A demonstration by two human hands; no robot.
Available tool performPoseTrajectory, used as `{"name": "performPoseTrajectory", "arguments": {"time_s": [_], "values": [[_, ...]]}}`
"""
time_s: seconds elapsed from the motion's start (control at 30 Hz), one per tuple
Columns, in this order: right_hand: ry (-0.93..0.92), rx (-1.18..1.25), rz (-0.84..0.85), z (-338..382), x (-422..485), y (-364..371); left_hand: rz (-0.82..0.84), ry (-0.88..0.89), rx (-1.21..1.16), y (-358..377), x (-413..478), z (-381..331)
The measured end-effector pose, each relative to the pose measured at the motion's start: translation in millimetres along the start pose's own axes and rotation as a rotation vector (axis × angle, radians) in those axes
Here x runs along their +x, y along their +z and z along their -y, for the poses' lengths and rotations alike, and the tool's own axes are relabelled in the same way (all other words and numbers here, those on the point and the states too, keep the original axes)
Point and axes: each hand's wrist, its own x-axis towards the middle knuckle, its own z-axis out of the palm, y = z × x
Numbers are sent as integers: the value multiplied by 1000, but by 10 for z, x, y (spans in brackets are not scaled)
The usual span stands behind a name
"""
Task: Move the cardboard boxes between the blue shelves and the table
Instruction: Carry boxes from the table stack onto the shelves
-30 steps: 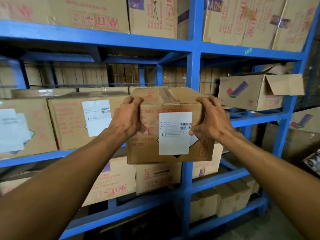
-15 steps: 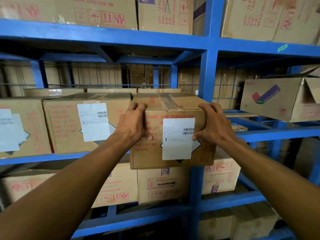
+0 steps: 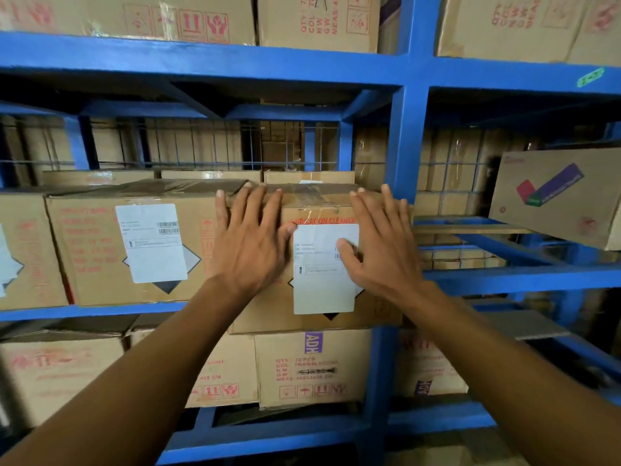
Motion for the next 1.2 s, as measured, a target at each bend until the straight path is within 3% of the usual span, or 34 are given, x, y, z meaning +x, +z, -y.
{"name": "performPoseTrajectory", "arguments": {"time_s": [0.17,0.87,1.03,1.2], "values": [[33,-39,-196,50,62,363,-72,-40,-1,234,-19,-19],[-2,-137,-377,-369,746,1515,-292,-14,21,1439,600,224],[8,-176,-296,-349,734,1408,-188,-36,43,1343,601,203],[44,-169,-48,-301,634,1202,-78,-81,23,1283,536,103]]}}
